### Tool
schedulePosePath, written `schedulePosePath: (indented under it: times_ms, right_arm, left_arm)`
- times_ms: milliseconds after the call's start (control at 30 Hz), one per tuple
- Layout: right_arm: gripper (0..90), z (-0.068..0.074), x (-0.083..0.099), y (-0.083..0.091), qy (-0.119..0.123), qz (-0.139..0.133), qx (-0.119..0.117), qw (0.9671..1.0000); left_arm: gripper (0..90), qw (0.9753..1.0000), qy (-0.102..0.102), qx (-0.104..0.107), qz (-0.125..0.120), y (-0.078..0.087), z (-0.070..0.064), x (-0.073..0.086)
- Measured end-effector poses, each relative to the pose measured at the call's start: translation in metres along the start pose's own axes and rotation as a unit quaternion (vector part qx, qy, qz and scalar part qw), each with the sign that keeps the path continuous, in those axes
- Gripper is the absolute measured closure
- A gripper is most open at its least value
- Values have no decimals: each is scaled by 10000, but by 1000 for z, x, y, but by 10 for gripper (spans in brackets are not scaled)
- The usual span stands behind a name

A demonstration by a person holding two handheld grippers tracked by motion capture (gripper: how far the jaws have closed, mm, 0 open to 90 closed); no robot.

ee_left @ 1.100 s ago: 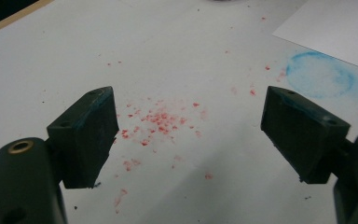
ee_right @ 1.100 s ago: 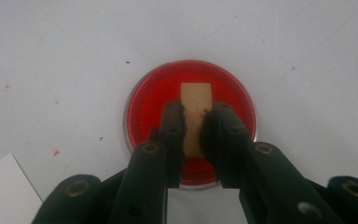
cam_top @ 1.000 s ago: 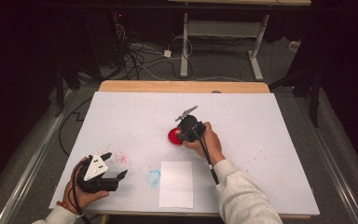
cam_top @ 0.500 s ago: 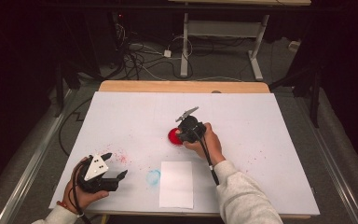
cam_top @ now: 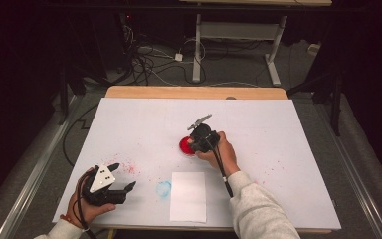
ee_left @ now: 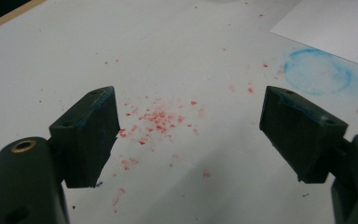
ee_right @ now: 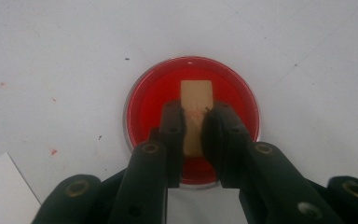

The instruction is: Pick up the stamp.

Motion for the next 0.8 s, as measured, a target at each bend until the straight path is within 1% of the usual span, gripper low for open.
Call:
schedulePosePath:
  times_ms: [167, 267, 400, 433, 533, 800]
  right_arm:
    - [764, 1, 1, 0, -13, 8, 68, 10000]
    - [764, 1, 1, 0, -8, -26, 31, 10000]
    - [764, 0, 0, 0, 81, -59, 74, 9999]
    - [764, 0, 1, 0, 80, -57, 71, 9999]
    - [763, 1, 1, 0, 40, -59, 65, 10000]
    - [763, 1, 1, 0, 52, -40, 96, 9999]
  left_arm:
    - [188, 10000, 8, 1, 4, 1, 1, 1]
    - [188, 10000, 32, 6, -8, 1, 1, 2]
    - [188, 10000, 48, 11, 4, 0, 2, 2]
    - [188, 10000, 65, 18, -18, 0, 1, 1]
    - [188, 10000, 23, 28, 27, -1, 1, 2]
    - [188, 10000, 39, 36, 10, 1, 1, 3]
Point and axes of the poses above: each handheld gripper's, and its own axes: y roughly backward along the jaws, x roughly out of its underside, z roughly to its left, the point moved 9 cm from there along -y, roughly forward along the jaws, and after that the axes turned 7 degrees about x, right-handed, at the moved point
